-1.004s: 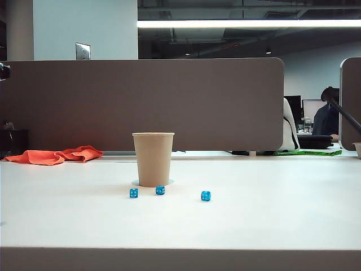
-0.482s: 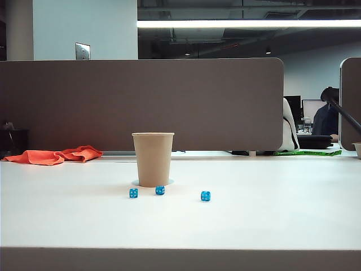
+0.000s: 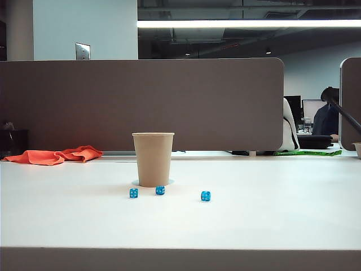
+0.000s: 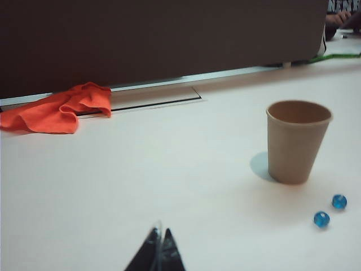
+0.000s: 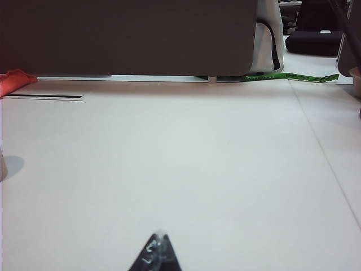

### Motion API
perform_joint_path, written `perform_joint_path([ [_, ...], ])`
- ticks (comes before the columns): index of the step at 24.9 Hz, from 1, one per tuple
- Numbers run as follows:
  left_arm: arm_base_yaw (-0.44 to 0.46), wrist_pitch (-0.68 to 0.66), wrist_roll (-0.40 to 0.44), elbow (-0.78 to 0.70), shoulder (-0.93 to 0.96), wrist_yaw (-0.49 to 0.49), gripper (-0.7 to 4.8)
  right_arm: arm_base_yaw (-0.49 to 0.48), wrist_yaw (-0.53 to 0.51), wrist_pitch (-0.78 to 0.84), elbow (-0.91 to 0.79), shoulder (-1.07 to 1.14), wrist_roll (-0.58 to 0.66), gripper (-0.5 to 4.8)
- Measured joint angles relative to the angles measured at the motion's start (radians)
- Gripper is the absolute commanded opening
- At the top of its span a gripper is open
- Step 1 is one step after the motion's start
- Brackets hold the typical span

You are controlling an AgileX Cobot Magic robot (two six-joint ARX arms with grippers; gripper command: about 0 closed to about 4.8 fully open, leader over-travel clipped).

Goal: Pick up the dice with a different color and drop it into the paper cup.

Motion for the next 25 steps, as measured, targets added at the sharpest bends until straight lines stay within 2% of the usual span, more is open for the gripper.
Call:
perform_joint_path([
  [3,0.102,0.031,-0.044,0.000,0.000,0.039,-0.06,0.000,0.000,0.000,0.000,0.000,0.000,-0.05],
  [7,0.161,0.040,-0.101,0.000,0.000,0.039,-0.06,0.000,0.000,0.000,0.000,0.000,0.000,-0.05],
  [16,0.150,0.043,-0.136,0.000,0.000,0.039,-0.06,0.000,0.000,0.000,0.000,0.000,0.000,-0.05],
  [23,0.063,0.058,-0.145,0.000,0.000,0.035,-0.06,0.000,0.000,0.000,0.000,0.000,0.000,-0.06],
  [25,0.043,0.060,-0.148,0.000,0.000,0.006,-0.06,0.000,0.000,0.000,0.000,0.000,0.000,-0.06],
])
